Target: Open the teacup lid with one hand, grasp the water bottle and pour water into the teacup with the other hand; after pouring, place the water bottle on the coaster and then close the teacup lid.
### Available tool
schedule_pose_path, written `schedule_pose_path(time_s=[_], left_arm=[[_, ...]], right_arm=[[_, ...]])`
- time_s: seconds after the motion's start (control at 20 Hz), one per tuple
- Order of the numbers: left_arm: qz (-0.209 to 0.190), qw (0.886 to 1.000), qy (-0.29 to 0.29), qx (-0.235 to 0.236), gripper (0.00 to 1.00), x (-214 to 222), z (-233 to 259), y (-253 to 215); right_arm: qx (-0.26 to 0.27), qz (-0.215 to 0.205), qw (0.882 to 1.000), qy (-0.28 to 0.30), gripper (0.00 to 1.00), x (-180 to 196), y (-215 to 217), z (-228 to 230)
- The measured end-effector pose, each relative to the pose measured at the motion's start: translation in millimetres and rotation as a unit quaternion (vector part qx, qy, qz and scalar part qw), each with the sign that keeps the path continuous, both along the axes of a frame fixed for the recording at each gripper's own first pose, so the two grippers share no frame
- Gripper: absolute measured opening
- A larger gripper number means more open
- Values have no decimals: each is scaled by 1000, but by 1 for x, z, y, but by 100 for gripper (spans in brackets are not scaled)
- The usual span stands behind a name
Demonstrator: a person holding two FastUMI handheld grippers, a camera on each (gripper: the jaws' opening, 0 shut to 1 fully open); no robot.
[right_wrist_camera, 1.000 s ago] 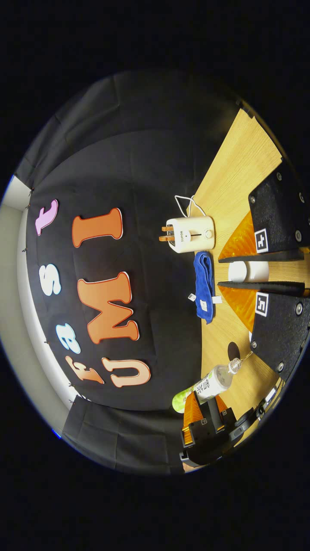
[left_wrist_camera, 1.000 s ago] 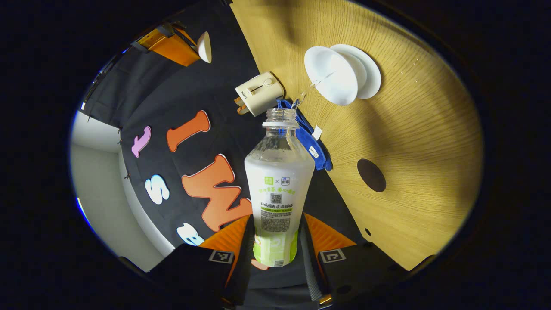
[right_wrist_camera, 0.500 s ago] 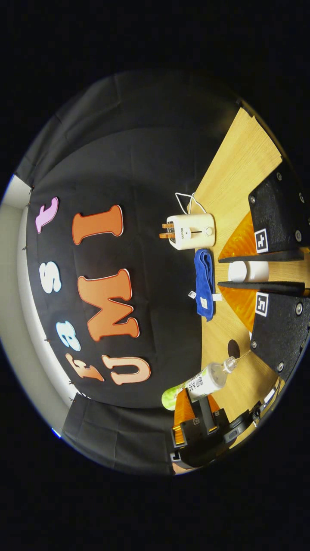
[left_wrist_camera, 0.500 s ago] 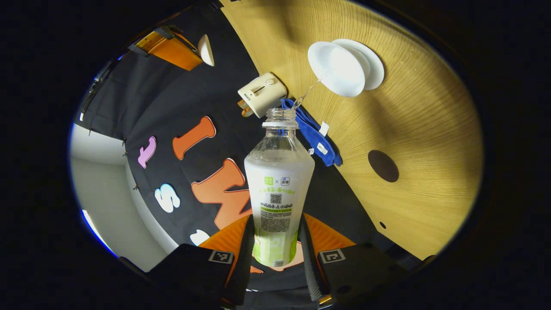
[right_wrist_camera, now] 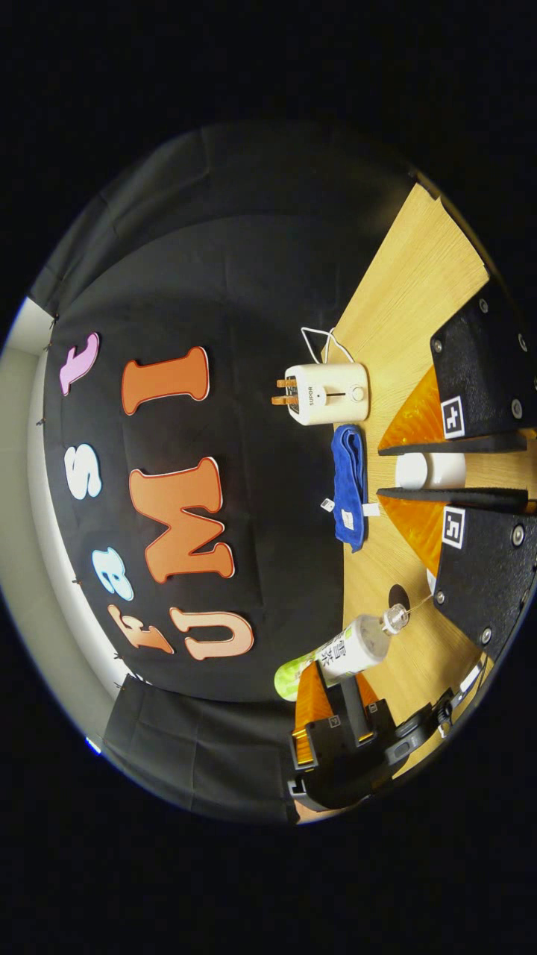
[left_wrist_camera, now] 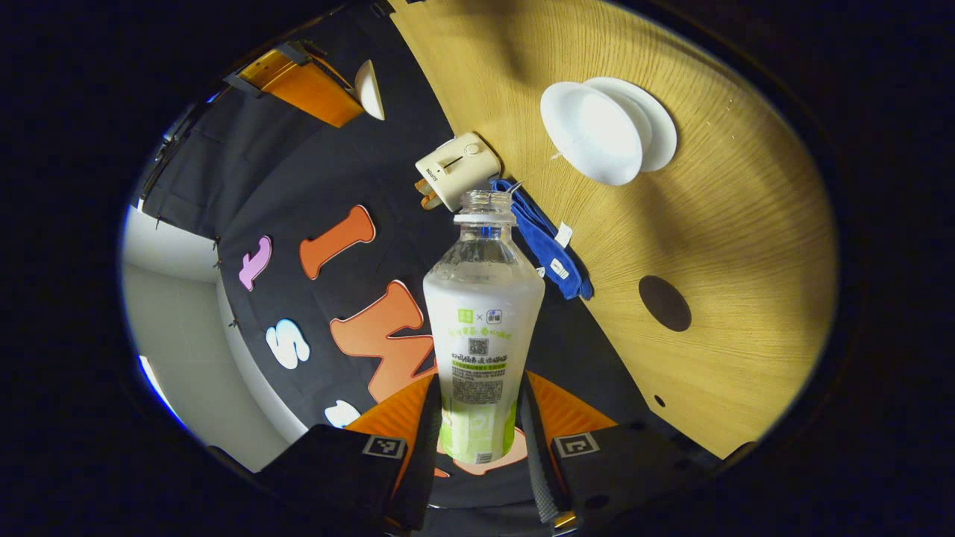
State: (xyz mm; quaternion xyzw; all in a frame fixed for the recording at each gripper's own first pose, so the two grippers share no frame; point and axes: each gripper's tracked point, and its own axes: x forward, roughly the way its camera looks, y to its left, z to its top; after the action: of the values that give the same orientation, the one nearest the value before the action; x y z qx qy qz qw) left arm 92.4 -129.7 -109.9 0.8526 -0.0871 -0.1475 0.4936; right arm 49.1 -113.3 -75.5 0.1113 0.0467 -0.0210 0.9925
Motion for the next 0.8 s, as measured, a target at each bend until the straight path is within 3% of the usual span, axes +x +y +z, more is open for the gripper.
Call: schedule_pose_path(time_s=[0.05,0.2,0.45,0.5,0.7,0.8], left_arm=[[0,1000,11,-8,60,-1,-8,0],[16,997,56,-51,55,-1,-37,2],[47,973,127,-186,57,-3,-77,15],[56,965,132,-222,58,-4,-78,19],[68,912,138,-380,53,-2,-68,28],[60,873,127,-467,53,5,-49,33]], right_arm=[[3,1,1000,0,19,0,2,0],[8,11,1000,2,19,1,8,-2],[-1,27,1000,12,19,7,25,-9],[-3,31,999,12,19,8,28,-10],[-11,49,999,14,19,18,45,-13],[-14,60,998,17,19,24,58,-14]])
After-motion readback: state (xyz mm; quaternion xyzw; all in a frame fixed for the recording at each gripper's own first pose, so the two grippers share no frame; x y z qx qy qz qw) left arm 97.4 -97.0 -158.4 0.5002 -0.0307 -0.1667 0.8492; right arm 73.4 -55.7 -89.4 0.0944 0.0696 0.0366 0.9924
